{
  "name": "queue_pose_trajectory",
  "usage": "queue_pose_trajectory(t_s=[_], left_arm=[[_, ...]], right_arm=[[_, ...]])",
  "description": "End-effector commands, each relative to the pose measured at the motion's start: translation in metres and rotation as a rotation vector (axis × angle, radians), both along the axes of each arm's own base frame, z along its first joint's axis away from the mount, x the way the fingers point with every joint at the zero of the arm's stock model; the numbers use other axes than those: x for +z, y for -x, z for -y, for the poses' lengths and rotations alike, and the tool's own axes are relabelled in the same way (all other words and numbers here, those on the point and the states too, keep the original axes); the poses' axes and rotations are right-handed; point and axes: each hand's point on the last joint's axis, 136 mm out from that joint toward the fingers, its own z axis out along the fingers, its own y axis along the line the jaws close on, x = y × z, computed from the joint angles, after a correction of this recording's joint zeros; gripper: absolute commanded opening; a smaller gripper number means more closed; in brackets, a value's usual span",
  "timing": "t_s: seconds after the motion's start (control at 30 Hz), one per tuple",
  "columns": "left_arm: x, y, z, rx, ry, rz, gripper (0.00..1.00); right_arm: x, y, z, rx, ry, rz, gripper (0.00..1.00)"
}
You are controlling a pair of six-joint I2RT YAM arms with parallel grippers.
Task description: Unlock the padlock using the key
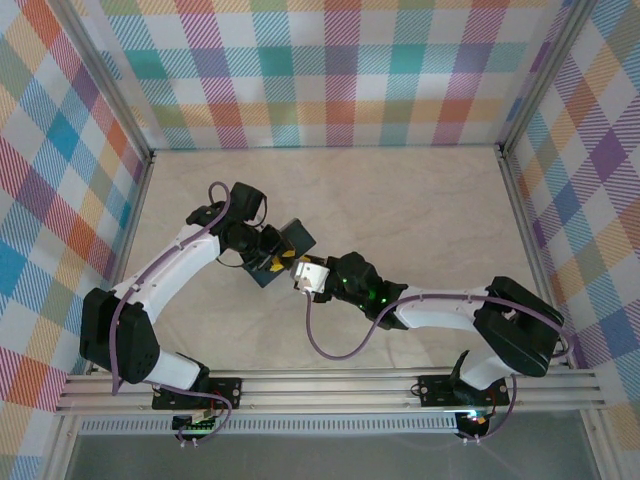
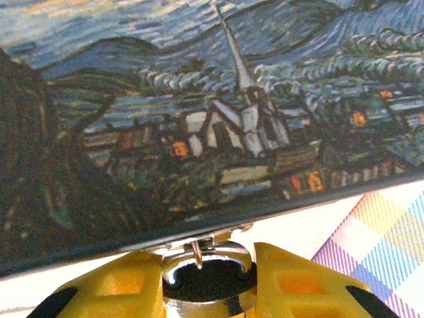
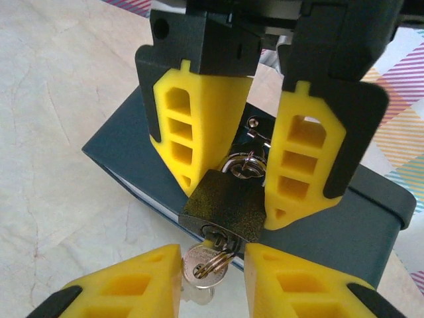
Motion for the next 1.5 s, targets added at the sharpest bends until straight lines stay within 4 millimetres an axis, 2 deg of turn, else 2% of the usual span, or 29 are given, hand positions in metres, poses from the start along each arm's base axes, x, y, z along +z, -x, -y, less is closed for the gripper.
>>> queue_pose_trajectory(t_s=[0.0, 0.13, 0.4, 0.7, 0.83, 1.1, 1.2, 1.33, 1.47], left_arm=[[0.021, -0.006, 0.006, -0.004, 0.057, 0.042, 0.08], [0.023, -0.006, 0.006, -0.001, 0.06, 0.044, 0.08], [0.022, -0.006, 0.008, 0.002, 0.067, 0.042, 0.07], [0.022, -0.008, 0.01, -0.001, 0.073, 0.044, 0.07], [0.021, -0.008, 0.011, 0.0, 0.075, 0.043, 0.07], [0.021, -0.009, 0.014, -0.002, 0.083, 0.045, 0.07], [0.021, -0.009, 0.014, -0.002, 0.083, 0.047, 0.07], [0.022, -0.009, 0.015, -0.002, 0.086, 0.05, 0.06], [0.02, -0.008, 0.014, 0.0, 0.082, 0.046, 0.06]], right_arm=[[-0.001, -0.002, -0.003, -0.006, 0.014, 0.055, 0.3], [-0.008, -0.004, -0.001, -0.017, 0.042, 0.076, 0.3], [-0.007, -0.008, -0.008, -0.044, 0.047, 0.147, 0.29], [0.001, -0.017, -0.009, -0.096, 0.037, 0.191, 0.17], [0.007, -0.014, -0.009, -0.096, 0.005, 0.141, 0.14], [0.026, -0.015, -0.006, -0.132, -0.071, 0.102, 0.26], [0.032, -0.017, -0.006, -0.147, -0.084, 0.106, 0.26], [0.034, -0.018, -0.007, -0.149, -0.087, 0.108, 0.22], [0.041, -0.018, -0.004, -0.166, -0.115, 0.117, 0.27]])
